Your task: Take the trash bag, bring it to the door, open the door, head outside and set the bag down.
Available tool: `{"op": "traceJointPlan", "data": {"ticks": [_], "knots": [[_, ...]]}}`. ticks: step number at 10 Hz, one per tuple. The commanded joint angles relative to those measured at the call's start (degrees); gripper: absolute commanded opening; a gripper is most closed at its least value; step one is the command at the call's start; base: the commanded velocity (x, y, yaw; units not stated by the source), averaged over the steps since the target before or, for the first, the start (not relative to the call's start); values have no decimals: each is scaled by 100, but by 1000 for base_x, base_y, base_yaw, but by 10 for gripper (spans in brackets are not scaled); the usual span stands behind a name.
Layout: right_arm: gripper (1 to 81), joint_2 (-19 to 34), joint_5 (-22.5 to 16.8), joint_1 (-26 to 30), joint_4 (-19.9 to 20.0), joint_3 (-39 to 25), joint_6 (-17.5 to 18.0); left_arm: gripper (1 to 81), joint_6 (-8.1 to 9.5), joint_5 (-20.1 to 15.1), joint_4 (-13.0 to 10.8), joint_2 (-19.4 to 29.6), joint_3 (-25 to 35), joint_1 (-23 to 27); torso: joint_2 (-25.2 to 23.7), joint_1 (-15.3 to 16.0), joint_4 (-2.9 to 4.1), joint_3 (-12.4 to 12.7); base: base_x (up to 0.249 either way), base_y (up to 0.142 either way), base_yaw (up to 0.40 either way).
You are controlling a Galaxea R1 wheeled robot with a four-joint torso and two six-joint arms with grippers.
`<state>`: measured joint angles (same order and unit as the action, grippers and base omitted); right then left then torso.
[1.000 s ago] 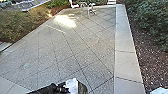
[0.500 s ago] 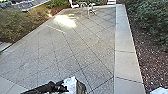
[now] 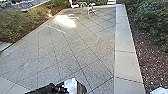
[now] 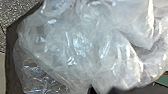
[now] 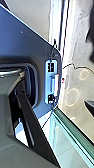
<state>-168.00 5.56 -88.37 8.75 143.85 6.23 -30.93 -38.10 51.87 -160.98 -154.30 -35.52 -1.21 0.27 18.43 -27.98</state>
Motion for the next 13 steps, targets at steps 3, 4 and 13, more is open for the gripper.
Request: {"op": "traceJointPlan", "data": {"ticks": [3, 4, 13], "knots": [[811, -140, -503, -107, -49, -60, -16, 811, 17, -506, 130, 259, -74, 664, 0, 0, 0, 0, 0, 0, 0], [811, -140, -503, -107, -49, -60, -16, 811, 17, -497, 130, 259, -74, 665, 0, 0, 0, 0, 0, 0, 0], [811, -166, -494, -89, -58, -60, -16, 811, -1238, 258, -204, -356, -92, -1822, 2, 0, 0, 323, 0, 0, 0]]}}
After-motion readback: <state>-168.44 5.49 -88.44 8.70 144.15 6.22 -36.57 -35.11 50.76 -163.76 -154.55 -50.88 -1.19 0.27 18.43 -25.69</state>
